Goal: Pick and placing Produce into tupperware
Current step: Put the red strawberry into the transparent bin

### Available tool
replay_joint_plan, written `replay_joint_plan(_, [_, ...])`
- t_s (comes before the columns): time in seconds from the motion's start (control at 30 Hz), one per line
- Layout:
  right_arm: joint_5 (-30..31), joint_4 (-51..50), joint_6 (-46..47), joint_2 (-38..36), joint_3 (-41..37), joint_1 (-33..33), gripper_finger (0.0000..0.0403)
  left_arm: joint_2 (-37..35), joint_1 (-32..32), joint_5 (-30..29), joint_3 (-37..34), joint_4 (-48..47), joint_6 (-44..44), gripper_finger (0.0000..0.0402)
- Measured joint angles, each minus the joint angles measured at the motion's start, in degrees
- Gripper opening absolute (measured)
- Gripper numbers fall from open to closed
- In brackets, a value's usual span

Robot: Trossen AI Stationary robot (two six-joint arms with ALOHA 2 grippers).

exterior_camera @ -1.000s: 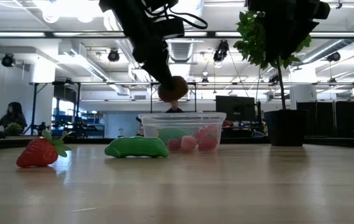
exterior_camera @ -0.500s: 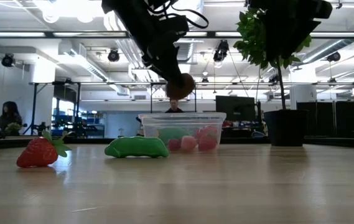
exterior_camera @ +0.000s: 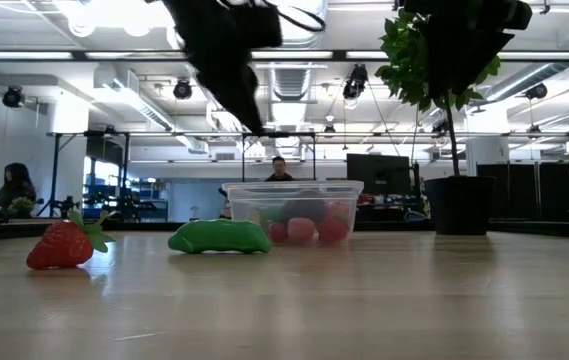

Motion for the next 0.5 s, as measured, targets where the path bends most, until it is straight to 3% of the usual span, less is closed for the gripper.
replay_joint_plan(0.23, [0.0, 0.1, -1.0, 0.0, 0.0, 0.0, 0.0265, -2.3, -8.0, 2.3, -0.6, -12.7, 1.6, 0.0301])
replay_joint_plan(0.37, [0.0, 0.4, 0.6, 0.0, 0.0, 0.0, 0.0265, -3.9, -11.6, 1.5, -4.6, -13.3, -7.0, 0.0299])
replay_joint_plan(0.5, [-2.0, 0.7, 5.9, 0.0, 0.0, 0.0, 0.0265, -6.0, -13.7, -0.7, -7.7, -13.2, -20.9, 0.0299])
